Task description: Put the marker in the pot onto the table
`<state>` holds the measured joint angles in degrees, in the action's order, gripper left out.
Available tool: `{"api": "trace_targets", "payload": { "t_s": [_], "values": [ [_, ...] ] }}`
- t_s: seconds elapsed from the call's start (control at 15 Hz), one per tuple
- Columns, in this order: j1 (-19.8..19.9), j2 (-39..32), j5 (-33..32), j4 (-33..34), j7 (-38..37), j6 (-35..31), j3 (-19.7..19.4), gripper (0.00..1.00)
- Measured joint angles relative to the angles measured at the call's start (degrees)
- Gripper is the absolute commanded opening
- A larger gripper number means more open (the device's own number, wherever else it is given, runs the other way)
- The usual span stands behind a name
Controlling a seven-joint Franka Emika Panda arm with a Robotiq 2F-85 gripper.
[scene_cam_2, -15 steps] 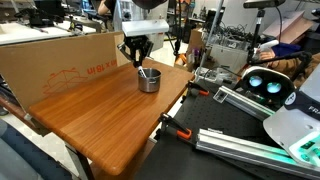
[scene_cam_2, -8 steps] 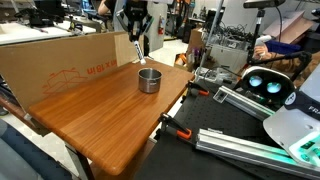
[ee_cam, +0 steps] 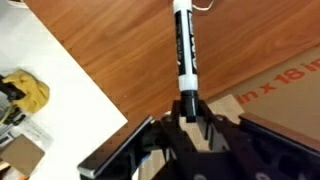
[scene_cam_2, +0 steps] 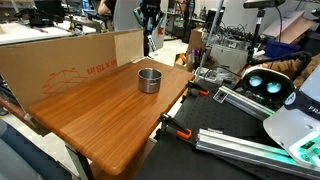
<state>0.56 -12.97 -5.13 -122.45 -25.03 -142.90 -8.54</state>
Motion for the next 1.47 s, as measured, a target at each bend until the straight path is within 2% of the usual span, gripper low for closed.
{"api": "trace_targets", "payload": {
  "t_s": [0.47, 0.8, 1.2, 1.27, 1.33, 1.47],
  "values": [
    [0.2, -13.1, -5.0, 6.7, -1.7, 0.3, -2.6, 0.05],
    [-2.2, -21.2, -8.2, 11.9, -3.7, 0.5, -5.0, 0.05],
    [-4.8, -27.3, -10.3, 17.4, -4.8, 1.9, -8.1, 0.05],
    [-5.1, -28.0, -10.7, 18.1, -4.8, 2.5, -8.4, 0.47],
    [-5.4, -28.6, -11.3, 18.7, -4.8, 3.1, -8.8, 0.47],
    [-6.0, -29.5, -12.4, 19.8, -4.9, 4.2, -9.4, 0.61]
  ]
}}
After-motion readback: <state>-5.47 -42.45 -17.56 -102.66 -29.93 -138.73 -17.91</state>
